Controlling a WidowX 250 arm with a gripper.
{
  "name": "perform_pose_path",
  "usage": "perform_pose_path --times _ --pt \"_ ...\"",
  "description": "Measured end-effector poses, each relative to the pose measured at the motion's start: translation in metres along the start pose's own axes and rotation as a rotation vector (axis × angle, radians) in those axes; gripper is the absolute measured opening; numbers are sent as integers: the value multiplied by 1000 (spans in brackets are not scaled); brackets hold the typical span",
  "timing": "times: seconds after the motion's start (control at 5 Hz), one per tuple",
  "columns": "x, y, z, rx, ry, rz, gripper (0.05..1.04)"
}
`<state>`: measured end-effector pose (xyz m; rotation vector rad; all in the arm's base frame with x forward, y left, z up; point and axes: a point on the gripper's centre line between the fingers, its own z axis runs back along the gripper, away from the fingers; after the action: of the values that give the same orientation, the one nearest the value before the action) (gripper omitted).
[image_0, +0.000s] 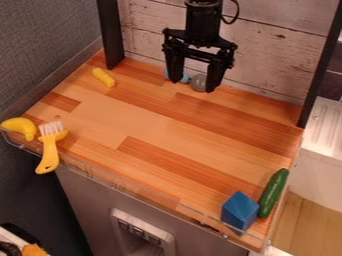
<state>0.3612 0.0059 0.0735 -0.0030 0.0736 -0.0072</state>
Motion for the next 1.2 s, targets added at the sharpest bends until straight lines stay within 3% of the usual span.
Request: perform_pose_path --times 0.2,1.0,1.2 --pt "0 17 -1 -10 3 95 999" --pt "-29 160 -6 -69 -2 945 999" --pt "-27 180 -12 -79 8 1044 999"
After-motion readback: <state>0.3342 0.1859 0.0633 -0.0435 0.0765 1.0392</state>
